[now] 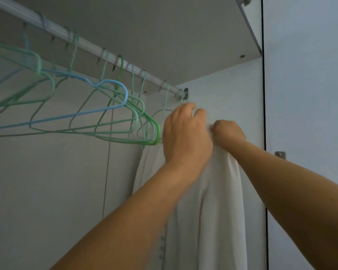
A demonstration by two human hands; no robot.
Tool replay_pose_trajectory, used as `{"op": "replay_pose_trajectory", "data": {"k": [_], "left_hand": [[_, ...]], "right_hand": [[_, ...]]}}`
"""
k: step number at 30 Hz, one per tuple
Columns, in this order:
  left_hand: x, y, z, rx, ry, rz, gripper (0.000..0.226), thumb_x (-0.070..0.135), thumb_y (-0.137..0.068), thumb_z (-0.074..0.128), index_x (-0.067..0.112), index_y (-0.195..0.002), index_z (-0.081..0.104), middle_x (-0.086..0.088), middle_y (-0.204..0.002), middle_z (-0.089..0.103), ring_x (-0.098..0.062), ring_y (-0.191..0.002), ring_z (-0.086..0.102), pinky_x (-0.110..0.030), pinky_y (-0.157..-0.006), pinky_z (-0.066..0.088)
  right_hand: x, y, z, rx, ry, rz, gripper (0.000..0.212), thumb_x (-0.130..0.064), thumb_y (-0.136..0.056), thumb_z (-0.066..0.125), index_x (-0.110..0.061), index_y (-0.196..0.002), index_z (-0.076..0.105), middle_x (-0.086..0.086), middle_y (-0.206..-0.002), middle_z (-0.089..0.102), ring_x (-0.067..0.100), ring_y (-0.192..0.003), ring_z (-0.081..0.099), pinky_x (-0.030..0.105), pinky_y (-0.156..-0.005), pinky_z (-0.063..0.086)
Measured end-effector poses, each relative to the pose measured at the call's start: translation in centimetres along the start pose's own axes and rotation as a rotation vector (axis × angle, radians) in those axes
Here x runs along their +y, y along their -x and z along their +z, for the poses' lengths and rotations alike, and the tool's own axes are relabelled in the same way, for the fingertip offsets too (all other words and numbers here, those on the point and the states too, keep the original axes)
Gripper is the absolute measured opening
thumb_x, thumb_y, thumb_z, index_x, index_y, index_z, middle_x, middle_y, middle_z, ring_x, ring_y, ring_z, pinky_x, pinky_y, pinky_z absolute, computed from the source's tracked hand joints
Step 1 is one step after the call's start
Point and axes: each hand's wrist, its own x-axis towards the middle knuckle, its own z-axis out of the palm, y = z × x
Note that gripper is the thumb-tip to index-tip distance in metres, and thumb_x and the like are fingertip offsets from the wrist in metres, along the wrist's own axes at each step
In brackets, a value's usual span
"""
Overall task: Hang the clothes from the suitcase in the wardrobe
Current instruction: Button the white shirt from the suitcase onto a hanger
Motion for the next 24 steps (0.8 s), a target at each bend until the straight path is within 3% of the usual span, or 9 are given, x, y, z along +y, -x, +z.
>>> {"op": "replay_pose_trajectory", "data": {"k": [2, 4, 7, 8, 11, 14, 17, 21, 24], "left_hand": [[-0.7, -0.5, -0.2, 0.052, 0.006, -0.041, 0.038, 0.013, -0.092, 0.053, 0.012, -0.13, 0.056, -0.007, -0.139, 0.048, -0.026, -0.13, 0.042, -0.035, -0.107, 0.028], [-1.5, -1.2, -0.4, -0.053, 0.124, -0.238, 0.039, 0.017, -0.097, 0.047, 0.013, -0.136, 0.048, -0.008, -0.139, 0.047, -0.026, -0.128, 0.043, -0.031, -0.104, 0.032], [-2.7, -2.0, 0.0, -0.159, 0.461, -0.564, 0.025, 0.017, -0.099, 0.042, 0.01, -0.118, 0.058, -0.009, -0.106, 0.06, -0.025, -0.101, 0.055, -0.021, -0.069, 0.042], [-3.1, -2.0, 0.3, -0.162, 0.561, -0.642, 0.026, 0.016, -0.1, 0.042, 0.005, -0.115, 0.06, -0.014, -0.1, 0.062, -0.028, -0.096, 0.058, -0.023, -0.062, 0.04], [-4.1, -1.6, 1.2, -0.185, 0.69, -0.797, 0.033, 0.021, -0.101, 0.041, 0.001, -0.121, 0.059, -0.022, -0.122, 0.061, -0.034, -0.111, 0.06, -0.036, -0.081, 0.048], [-4.3, -0.8, 1.0, -0.207, 0.759, -0.874, 0.037, 0.024, -0.102, 0.042, 0.006, -0.132, 0.051, -0.013, -0.131, 0.056, -0.028, -0.119, 0.055, -0.038, -0.102, 0.045], [-5.0, -0.1, 0.9, -0.237, 0.741, -0.903, 0.041, 0.03, -0.099, 0.045, 0.008, -0.133, 0.051, -0.011, -0.133, 0.055, -0.028, -0.12, 0.055, -0.041, -0.105, 0.043], [-5.8, 0.2, 0.7, -0.278, 0.718, -0.899, 0.046, 0.036, -0.098, 0.045, 0.011, -0.136, 0.05, -0.009, -0.137, 0.052, -0.028, -0.123, 0.053, -0.042, -0.106, 0.042], [-6.3, 0.1, 1.0, -0.319, 0.759, -0.898, 0.027, 0.033, -0.101, 0.041, 0.016, -0.119, 0.054, -0.001, -0.111, 0.06, -0.025, -0.113, 0.059, -0.041, -0.101, 0.046]], "right_hand": [[1.1, 0.2, -0.2, -0.009, -0.017, 0.018, 0.034, -0.029, -0.1, 0.04, -0.007, -0.119, 0.057, 0.017, -0.123, 0.058, 0.035, -0.111, 0.055, 0.034, -0.081, 0.042], [1.6, 0.6, -0.8, 0.056, -0.091, 0.031, 0.04, -0.036, -0.099, 0.045, -0.008, -0.127, 0.052, 0.015, -0.125, 0.056, 0.033, -0.113, 0.054, 0.034, -0.082, 0.041], [0.9, 1.7, -2.3, 0.281, -0.24, -0.099, 0.045, -0.049, -0.097, 0.041, -0.011, -0.109, 0.061, 0.013, -0.108, 0.06, 0.031, -0.102, 0.058, 0.034, -0.078, 0.042], [0.3, 2.2, -2.9, 0.266, -0.288, -0.148, 0.048, -0.051, -0.098, 0.039, -0.009, -0.099, 0.062, 0.012, -0.099, 0.062, 0.03, -0.094, 0.059, 0.034, -0.074, 0.043], [-2.2, 3.4, -4.0, -0.073, -0.57, -0.184, 0.054, -0.052, -0.096, 0.042, -0.002, -0.103, 0.061, 0.013, -0.098, 0.066, 0.025, -0.08, 0.067, 0.036, -0.073, 0.056], [-4.2, 4.2, -3.5, -0.346, -0.54, -0.132, 0.046, -0.044, -0.097, 0.048, 0.0, -0.108, 0.058, 0.01, -0.092, 0.062, 0.026, -0.074, 0.068, 0.034, -0.069, 0.06], [-5.1, 4.5, -2.4, -0.369, -0.546, -0.085, 0.044, -0.035, -0.101, 0.043, 0.004, -0.112, 0.059, 0.013, -0.092, 0.064, 0.028, -0.076, 0.066, 0.037, -0.073, 0.059], [-6.1, 4.8, -2.1, -0.379, -0.722, -0.024, 0.068, -0.064, -0.092, 0.041, -0.006, -0.124, 0.054, 0.012, -0.106, 0.062, 0.028, -0.082, 0.068, 0.037, -0.071, 0.06], [-7.2, 5.2, -1.7, -0.431, -0.618, -0.021, 0.058, -0.052, -0.087, 0.061, -0.008, -0.123, 0.053, 0.01, -0.108, 0.055, 0.031, -0.084, 0.069, 0.041, -0.075, 0.06]]}}
